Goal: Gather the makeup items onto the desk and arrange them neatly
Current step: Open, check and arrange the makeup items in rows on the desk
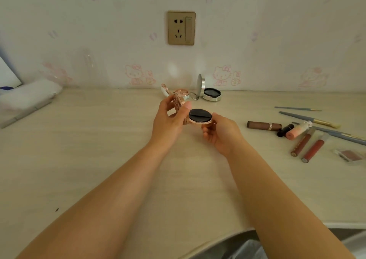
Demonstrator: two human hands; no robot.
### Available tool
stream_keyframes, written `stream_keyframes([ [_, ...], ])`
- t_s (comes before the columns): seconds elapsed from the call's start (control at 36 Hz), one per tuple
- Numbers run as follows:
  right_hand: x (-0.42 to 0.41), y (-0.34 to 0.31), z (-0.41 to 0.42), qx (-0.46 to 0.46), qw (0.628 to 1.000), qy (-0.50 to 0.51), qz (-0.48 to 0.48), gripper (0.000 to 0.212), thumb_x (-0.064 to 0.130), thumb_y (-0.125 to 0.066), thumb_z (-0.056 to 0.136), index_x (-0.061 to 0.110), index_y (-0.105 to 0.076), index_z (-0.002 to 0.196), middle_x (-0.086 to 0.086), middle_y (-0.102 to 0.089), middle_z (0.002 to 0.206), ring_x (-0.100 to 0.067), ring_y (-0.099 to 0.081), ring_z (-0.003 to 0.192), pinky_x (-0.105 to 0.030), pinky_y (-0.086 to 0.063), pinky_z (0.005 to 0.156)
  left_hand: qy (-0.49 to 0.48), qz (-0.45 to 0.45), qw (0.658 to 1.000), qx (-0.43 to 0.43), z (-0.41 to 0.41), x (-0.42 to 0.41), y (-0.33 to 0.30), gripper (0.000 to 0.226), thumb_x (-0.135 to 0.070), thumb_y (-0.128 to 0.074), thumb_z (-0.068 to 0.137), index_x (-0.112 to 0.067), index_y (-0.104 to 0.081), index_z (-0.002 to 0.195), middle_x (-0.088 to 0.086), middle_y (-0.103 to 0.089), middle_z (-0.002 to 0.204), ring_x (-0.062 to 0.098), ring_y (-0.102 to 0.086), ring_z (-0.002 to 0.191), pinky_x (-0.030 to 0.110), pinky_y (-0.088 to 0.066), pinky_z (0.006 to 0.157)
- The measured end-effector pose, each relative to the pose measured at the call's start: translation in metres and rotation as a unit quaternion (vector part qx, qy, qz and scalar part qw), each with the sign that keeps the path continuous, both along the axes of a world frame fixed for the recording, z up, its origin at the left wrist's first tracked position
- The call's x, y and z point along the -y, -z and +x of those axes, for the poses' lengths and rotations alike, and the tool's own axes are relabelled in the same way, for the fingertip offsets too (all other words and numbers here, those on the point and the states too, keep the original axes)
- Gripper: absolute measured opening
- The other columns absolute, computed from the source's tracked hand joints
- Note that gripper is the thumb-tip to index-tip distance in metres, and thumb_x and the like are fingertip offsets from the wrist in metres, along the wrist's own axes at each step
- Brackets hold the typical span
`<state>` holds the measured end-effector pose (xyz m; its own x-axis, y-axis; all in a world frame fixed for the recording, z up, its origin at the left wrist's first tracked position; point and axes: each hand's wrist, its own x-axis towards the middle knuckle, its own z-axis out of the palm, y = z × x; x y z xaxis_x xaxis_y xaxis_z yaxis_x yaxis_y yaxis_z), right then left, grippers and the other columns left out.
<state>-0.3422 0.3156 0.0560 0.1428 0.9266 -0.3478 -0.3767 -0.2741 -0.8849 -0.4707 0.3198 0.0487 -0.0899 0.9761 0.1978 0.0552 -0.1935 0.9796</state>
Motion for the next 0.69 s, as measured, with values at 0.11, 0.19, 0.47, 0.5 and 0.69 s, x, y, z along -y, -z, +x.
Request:
stream_keyframes([
  [0.11,-0.012,-0.015,0.021,0.039,0.999,0.016,0.005,0.025,0.004,-0.039,0.095,0.002,-0.054,0.075,-0.011,-0.054,0.069,-0.014,-0.046,0.055,-0.023,-0.044,0.049,0.029,0.012,0.999,-0.007,0.018,-0.017,-0.014,0.043,-0.034,-0.068,0.083,-0.031,-0.048,0.121,-0.015,-0.055,0.111,-0.011,-0.064,0.079,0.035,-0.054,0.09],
  [0.19,-0.024,-0.022,0.041,0.063,0.998,0.027,0.012,0.016,0.005,-0.04,0.095,-0.001,-0.054,0.09,-0.011,-0.053,0.07,-0.016,-0.048,0.057,-0.025,-0.044,0.052,0.041,0.008,0.999,-0.014,0.037,-0.034,-0.023,0.046,-0.038,-0.071,0.078,-0.034,-0.049,0.119,-0.01,-0.057,0.109,0.001,-0.066,0.084,0.037,-0.053,0.09],
  [0.47,-0.06,-0.016,0.123,0.314,0.945,-0.083,0.041,0.066,0.018,-0.065,0.085,0.012,-0.032,0.142,-0.003,-0.059,0.105,-0.011,-0.06,0.08,-0.021,-0.052,0.069,0.086,-0.046,0.99,-0.097,0.1,-0.086,-0.032,0.059,-0.053,-0.063,0.08,-0.032,-0.044,0.132,-0.01,-0.055,0.112,0.008,-0.053,0.101,0.025,-0.036,0.084],
  [0.5,-0.063,-0.015,0.128,0.344,0.934,-0.085,0.046,0.069,0.02,-0.067,0.084,0.012,-0.032,0.142,-0.004,-0.058,0.109,-0.012,-0.06,0.082,-0.02,-0.051,0.068,0.092,-0.05,0.989,-0.103,0.105,-0.09,-0.03,0.061,-0.054,-0.062,0.08,-0.031,-0.043,0.133,-0.01,-0.055,0.112,0.008,-0.053,0.101,0.026,-0.037,0.084],
  [0.69,-0.086,0.0,0.159,0.555,0.828,-0.075,0.03,0.052,0.037,-0.068,0.081,0.009,-0.048,0.12,-0.002,-0.055,0.1,-0.02,-0.053,0.09,-0.029,-0.045,0.071,0.124,-0.081,0.98,-0.13,0.137,-0.118,-0.014,0.065,-0.052,-0.064,0.079,-0.028,-0.042,0.135,-0.004,-0.059,0.12,0.014,-0.056,0.108,0.037,-0.045,0.098],
])
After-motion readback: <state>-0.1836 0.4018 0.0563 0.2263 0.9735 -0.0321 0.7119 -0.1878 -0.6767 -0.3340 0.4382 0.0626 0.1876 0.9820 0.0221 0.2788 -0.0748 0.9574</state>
